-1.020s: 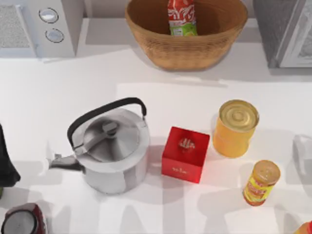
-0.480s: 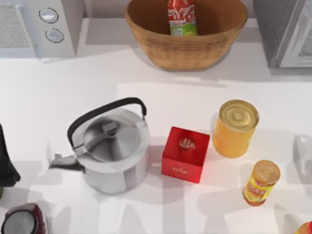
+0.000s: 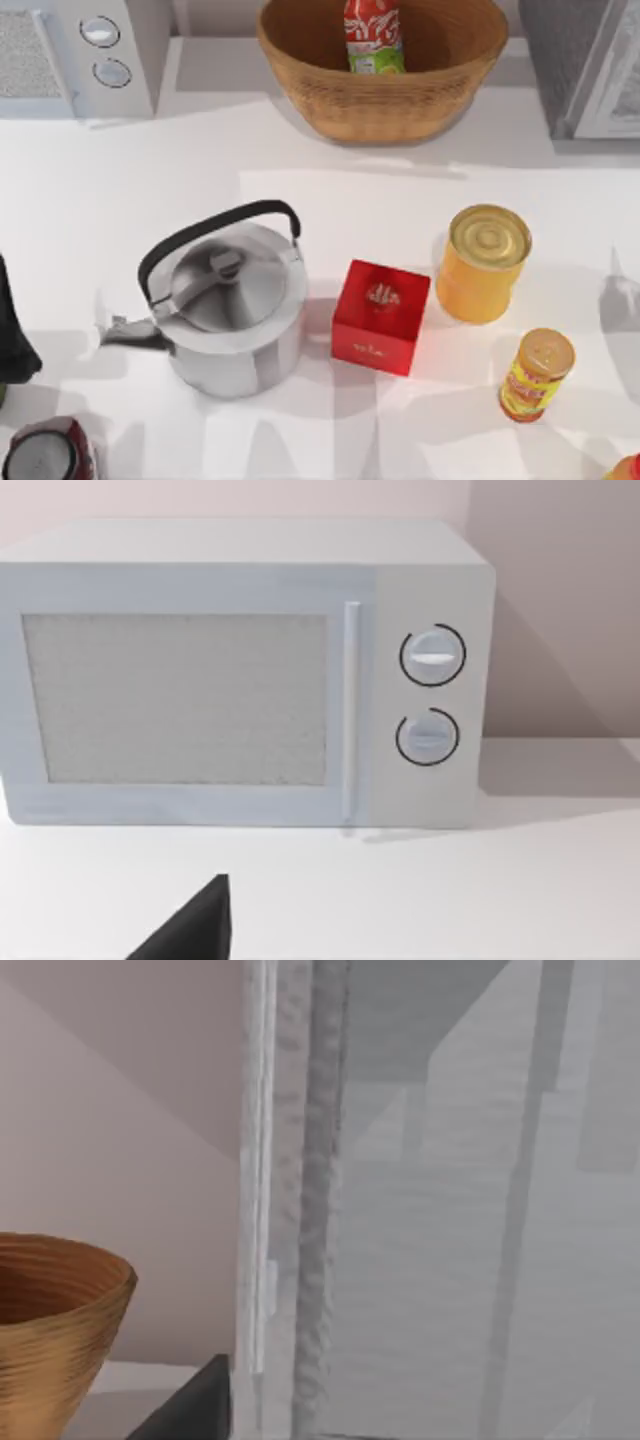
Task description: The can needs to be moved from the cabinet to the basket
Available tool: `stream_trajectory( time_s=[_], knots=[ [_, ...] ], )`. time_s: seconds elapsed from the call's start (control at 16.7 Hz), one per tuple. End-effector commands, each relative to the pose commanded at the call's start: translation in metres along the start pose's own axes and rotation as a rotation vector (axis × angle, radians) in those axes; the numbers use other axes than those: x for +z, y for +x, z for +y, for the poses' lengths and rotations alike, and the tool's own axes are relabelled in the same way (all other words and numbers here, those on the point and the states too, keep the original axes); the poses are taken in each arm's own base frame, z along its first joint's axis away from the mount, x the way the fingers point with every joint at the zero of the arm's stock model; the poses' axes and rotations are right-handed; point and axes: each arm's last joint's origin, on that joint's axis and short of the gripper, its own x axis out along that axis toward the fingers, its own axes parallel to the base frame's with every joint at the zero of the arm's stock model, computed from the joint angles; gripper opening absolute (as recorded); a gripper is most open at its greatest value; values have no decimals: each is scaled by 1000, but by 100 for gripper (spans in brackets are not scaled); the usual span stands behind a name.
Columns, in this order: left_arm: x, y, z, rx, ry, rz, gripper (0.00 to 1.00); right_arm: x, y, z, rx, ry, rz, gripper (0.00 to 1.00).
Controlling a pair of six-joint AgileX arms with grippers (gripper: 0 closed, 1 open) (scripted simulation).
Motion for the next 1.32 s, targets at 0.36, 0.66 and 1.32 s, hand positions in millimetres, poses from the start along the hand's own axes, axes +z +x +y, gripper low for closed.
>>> stream_trajectory(
  time_s=[0.36,0.66,1.32],
  knots=[
    [0,0,0,0,0,0,100,4,31,-63,-2,-36,22,100],
    [0,0,0,0,0,0,100,-24,31,-126,-18,-8,83,100],
    [0,0,0,0,0,0,100,-65,8,-172,-37,52,131,100]
  ],
)
